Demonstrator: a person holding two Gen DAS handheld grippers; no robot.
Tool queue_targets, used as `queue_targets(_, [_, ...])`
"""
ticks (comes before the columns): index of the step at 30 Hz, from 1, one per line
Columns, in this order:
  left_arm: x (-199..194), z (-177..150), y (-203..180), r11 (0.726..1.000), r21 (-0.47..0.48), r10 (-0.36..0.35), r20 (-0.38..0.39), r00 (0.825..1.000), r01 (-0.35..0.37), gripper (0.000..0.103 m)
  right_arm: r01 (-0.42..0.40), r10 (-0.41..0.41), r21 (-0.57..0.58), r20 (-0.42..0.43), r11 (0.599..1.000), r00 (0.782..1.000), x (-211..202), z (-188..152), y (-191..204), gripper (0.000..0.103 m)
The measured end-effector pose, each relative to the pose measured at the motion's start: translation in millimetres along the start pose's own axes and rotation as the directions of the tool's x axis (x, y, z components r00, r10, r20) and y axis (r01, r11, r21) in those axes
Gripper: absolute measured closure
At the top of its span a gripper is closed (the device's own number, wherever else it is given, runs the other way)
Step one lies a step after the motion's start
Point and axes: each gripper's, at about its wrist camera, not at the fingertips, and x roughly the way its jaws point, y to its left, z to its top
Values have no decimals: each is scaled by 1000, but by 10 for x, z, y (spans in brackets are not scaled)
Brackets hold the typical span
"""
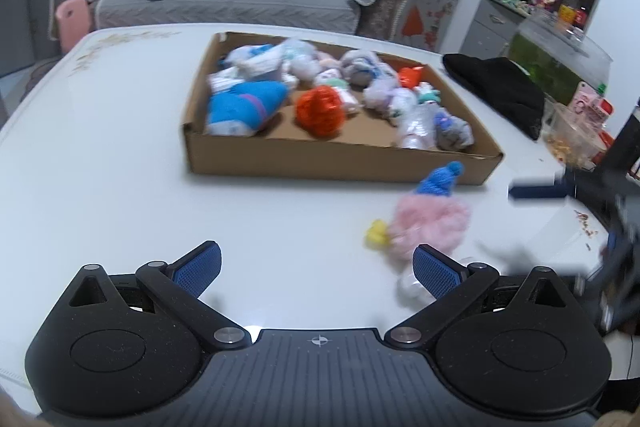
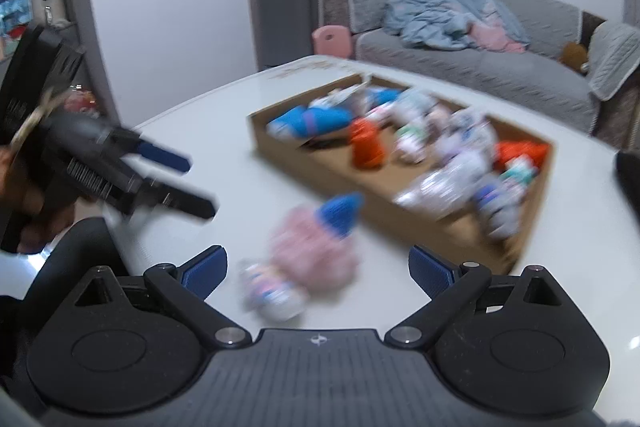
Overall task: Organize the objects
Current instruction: 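Move both tools back to the last items beside the box, then grasp the striped bubble-wrap roll with right tool while left tool grasps pink pom-pom sock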
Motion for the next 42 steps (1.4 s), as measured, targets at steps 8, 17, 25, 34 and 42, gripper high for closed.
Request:
queue_targets(8, [67, 54, 3, 1000, 21, 1, -7, 1000, -1, 1, -98, 97, -13, -36, 995, 995, 377, -190, 207, 22])
queue_targets(17, [457, 269, -355, 987, 151, -48, -60, 997, 56, 1, -115, 115, -38, 0, 993, 993, 488, -159, 163, 35])
queue_targets(25, [890, 280, -720, 953, 288, -65, -124, 990, 99, 4, -66, 69, -52, 52, 996, 996, 459, -287, 217, 69])
queue_targets(34, [1022, 295, -757, 952, 282, -88, -112, 990, 117, 20, -71, 70, -2, 85, 998, 994, 352, -371, 104, 74])
queue_targets(42, [1008, 251, -853, 947, 302, -96, -63, 993, 111, 55, -14, 10, 46, 86, 999, 996, 165, -490, 5, 74])
